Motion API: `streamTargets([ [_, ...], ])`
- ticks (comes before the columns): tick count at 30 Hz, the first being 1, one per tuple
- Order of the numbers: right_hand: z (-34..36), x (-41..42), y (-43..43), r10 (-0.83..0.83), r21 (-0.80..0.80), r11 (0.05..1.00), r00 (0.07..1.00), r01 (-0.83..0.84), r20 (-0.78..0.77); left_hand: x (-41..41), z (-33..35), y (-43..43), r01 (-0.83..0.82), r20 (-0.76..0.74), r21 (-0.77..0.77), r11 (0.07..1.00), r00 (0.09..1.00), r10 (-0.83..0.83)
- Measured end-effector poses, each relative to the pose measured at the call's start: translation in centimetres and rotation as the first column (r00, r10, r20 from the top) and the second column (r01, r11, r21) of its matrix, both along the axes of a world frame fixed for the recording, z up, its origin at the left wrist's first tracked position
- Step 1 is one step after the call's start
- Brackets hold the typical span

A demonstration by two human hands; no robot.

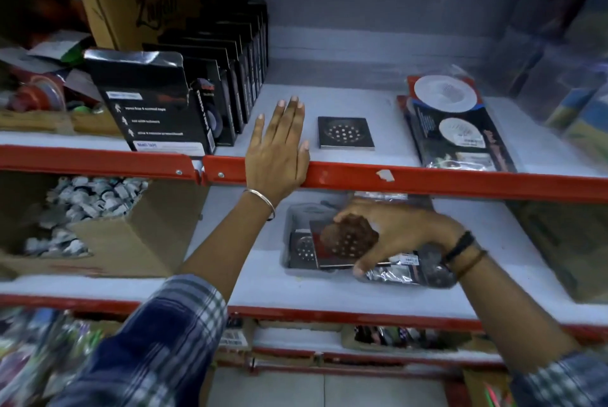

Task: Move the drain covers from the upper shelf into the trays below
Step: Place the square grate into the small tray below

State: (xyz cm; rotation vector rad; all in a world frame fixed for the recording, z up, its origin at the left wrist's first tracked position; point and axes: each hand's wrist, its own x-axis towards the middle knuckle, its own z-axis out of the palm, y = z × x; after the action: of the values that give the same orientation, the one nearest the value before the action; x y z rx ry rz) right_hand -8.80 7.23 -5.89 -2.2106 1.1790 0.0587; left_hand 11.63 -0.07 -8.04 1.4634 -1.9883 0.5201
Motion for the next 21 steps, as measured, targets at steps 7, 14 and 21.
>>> streamTargets([
  [7, -13.1, 3.9, -7.5, -0.136, 0.027, 0.989, 0.974, 0.143, -0.179, 0.1, -1.0, -0.8, -0.013, 0.021, -0.103, 0.995, 1.0, 0.015],
  [14, -20.8, 6.2, -11.7, -0.173, 0.04, 0.98, 0.939, 0.194, -0.297, 0.3, -1.4, -1.4, -0.019, 0.031, -0.148, 0.989, 0.999, 0.024],
  [21, -20.5, 6.2, -10.1, -0.219, -0.036, 0.976, 0.949, 0.217, -0.226, 0.3, -1.2, -1.2, -0.036, 0.025, -0.15, 0.988, 0.999, 0.04],
])
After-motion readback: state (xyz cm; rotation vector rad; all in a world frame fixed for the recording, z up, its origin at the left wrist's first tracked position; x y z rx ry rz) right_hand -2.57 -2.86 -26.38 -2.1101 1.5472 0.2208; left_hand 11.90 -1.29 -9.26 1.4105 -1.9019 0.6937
